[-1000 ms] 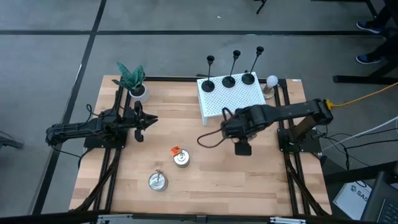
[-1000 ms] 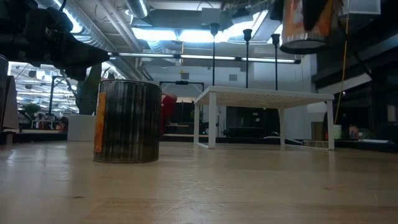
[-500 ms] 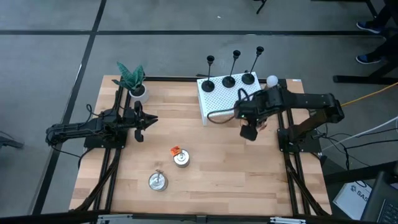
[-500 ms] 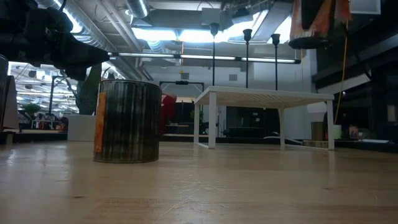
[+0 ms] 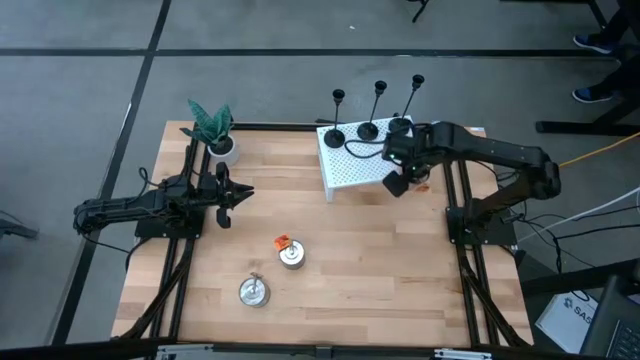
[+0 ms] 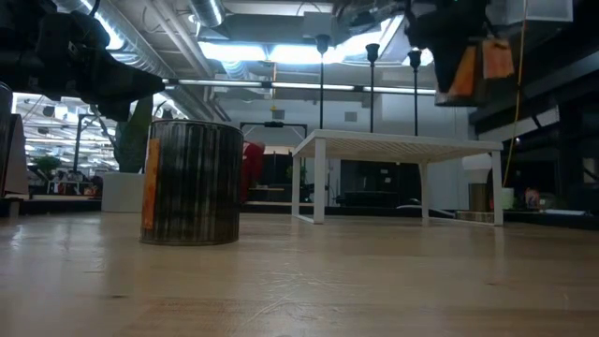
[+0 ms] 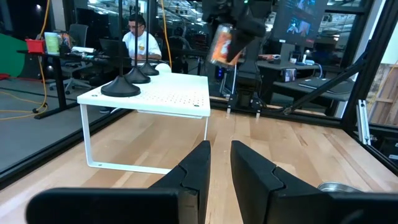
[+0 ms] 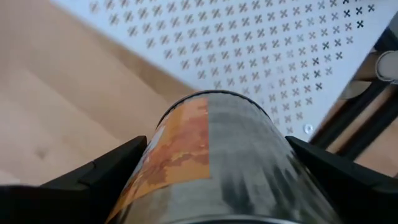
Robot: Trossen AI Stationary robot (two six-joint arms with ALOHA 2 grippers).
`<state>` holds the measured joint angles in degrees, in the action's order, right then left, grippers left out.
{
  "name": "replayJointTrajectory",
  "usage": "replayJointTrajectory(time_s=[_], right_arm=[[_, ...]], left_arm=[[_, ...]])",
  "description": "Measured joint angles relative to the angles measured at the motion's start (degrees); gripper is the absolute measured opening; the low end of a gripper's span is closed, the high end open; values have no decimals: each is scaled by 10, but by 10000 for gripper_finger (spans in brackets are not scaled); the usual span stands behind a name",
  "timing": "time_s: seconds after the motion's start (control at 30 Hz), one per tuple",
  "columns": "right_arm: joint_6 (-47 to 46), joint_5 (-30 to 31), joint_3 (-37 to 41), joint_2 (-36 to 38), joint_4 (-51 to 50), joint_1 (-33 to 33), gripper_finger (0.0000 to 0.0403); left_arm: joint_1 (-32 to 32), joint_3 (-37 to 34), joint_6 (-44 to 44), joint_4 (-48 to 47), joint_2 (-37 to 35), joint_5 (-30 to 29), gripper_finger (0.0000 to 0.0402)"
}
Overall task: Pick & Place candle stick holders
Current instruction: Put the bottom orange scented candle on the shelf
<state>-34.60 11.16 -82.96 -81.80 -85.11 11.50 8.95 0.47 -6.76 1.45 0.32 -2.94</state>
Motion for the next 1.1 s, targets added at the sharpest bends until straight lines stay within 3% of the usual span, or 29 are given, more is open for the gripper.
replayJointTrajectory(time_s=[0.23,0.73,1.1], right_arm=[[35,0,46,0,76,47,352],[156,28,57,0,109,113,352],[193,28,57,-12,120,132,363]], left_arm=[[0,0,0,0,0,0,59],[0,0,0,0,0,0,59],[0,0,0,0,0,0,59]])
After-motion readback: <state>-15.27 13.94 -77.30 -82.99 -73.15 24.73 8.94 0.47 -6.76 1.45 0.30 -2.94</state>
